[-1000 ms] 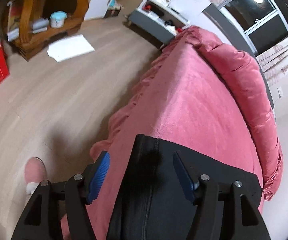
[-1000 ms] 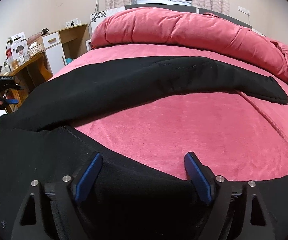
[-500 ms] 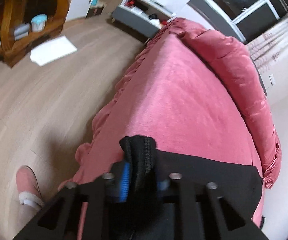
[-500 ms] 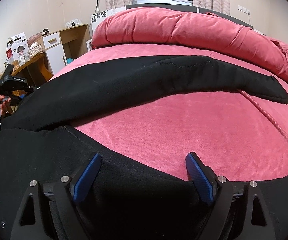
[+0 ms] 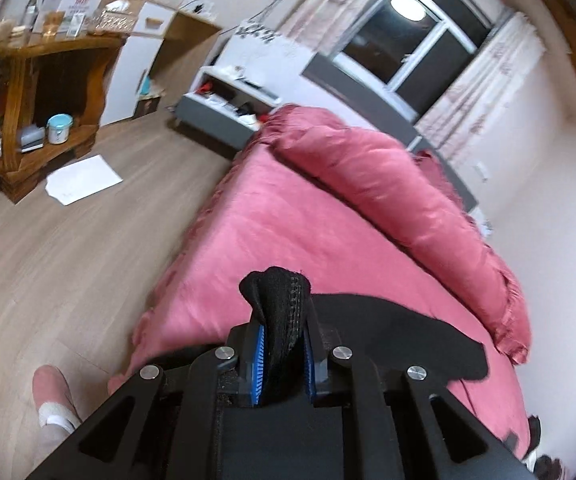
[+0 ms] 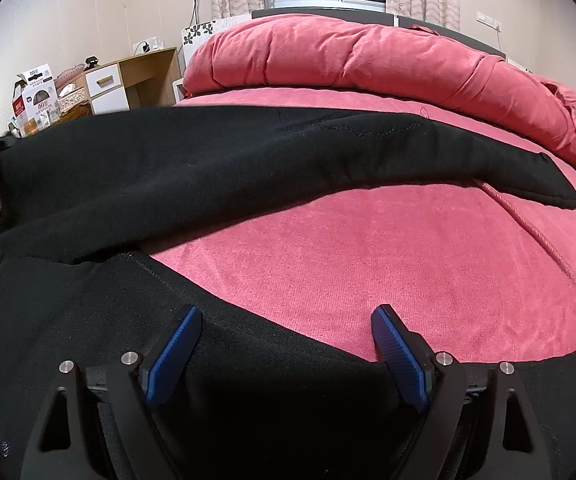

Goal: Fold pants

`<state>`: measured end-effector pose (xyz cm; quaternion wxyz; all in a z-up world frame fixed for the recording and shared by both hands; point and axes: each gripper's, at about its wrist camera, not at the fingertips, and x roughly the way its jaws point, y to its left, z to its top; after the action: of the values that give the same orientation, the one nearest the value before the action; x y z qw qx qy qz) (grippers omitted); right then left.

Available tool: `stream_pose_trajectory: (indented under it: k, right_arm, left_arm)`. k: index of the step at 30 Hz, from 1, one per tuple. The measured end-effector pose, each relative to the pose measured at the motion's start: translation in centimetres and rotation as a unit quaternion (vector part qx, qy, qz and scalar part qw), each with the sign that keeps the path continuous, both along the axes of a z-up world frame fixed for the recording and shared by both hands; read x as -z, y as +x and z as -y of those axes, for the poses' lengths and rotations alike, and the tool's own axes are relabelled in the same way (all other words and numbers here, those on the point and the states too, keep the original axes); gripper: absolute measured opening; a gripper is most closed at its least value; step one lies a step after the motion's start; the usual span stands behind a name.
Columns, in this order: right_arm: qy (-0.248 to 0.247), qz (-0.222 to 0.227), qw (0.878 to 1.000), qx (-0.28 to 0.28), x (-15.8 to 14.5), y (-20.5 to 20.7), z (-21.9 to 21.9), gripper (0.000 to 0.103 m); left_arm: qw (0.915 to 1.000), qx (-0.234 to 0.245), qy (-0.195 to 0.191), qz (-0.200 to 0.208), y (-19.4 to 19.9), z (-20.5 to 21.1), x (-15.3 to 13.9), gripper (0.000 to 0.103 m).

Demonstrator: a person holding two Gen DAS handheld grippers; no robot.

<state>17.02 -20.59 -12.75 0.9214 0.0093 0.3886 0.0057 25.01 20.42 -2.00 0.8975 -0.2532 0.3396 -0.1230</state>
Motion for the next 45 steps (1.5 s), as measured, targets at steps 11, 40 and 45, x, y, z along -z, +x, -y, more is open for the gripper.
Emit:
stream_pose_trajectory:
  k: [11,40,45]
  right_arm:
    - [-0.010,-0.007,1.000,0.002,-0.3,0.1,-0.2,0.088]
    - [0.160,-0.079,0.975,0.136,-5.5,14.1,9.1,0.020]
    - [0.216,-0.018,0.969,0.122,-8.6,8.2,10.7,0.009]
  left_arm:
    - [0.9995,0.028,0.011,0.010,-12.7,2.9,3.3,0.014]
    - [0.9973,0.018,-0.041,-0.059,-14.3,2.3,9.6,0.015]
    - [0.9984,-0.005,-0.053,-0.017,-14.6,0.6,7.0,0.015]
